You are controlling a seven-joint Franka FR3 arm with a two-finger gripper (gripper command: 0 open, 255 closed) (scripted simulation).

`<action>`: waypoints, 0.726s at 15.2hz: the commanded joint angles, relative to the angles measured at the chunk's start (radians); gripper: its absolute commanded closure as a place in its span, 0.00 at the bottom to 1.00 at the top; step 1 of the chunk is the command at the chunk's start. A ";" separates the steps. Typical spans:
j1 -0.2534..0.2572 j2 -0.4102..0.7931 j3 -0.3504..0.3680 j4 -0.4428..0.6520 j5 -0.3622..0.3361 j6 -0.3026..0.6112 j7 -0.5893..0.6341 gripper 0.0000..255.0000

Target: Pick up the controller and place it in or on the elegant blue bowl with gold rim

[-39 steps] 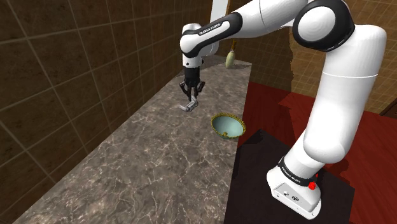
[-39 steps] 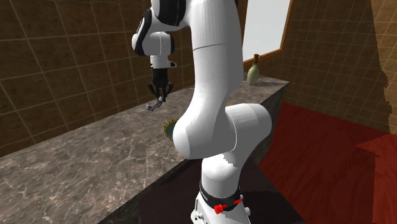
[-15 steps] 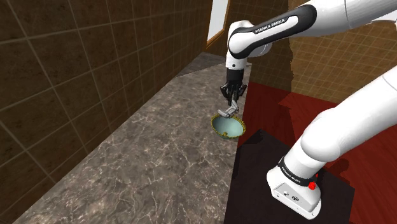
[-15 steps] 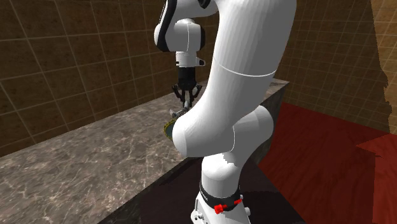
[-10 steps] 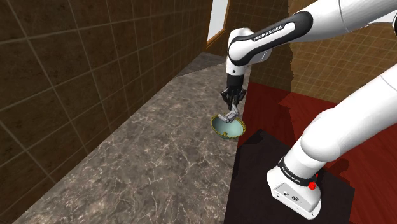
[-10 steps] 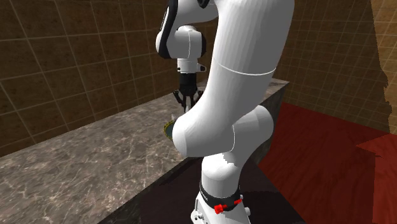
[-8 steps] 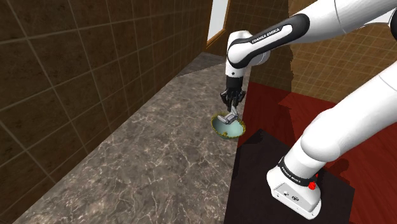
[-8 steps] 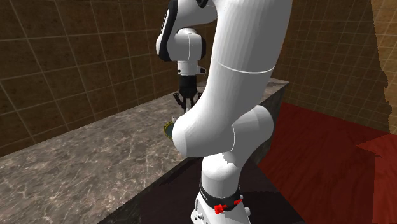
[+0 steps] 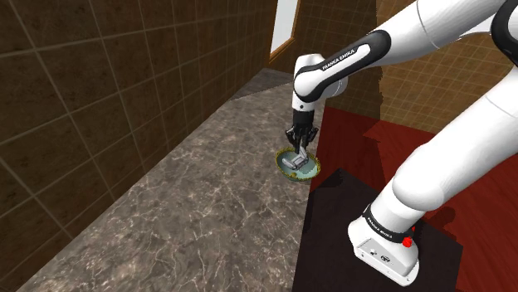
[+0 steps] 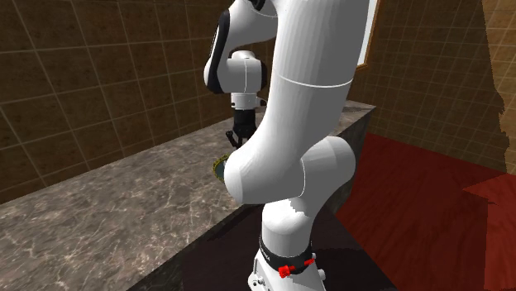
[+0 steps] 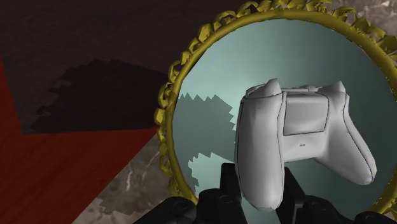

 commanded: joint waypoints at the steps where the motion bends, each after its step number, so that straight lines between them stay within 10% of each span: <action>1: -0.001 0.004 -0.001 -0.001 0.000 0.006 -0.002 1.00; 6: -0.001 0.004 -0.001 -0.001 0.000 0.006 -0.002 1.00; 7: -0.001 0.004 -0.001 -0.001 0.000 0.006 -0.002 0.00; 11: -0.001 0.004 -0.001 -0.001 0.000 0.006 -0.002 0.00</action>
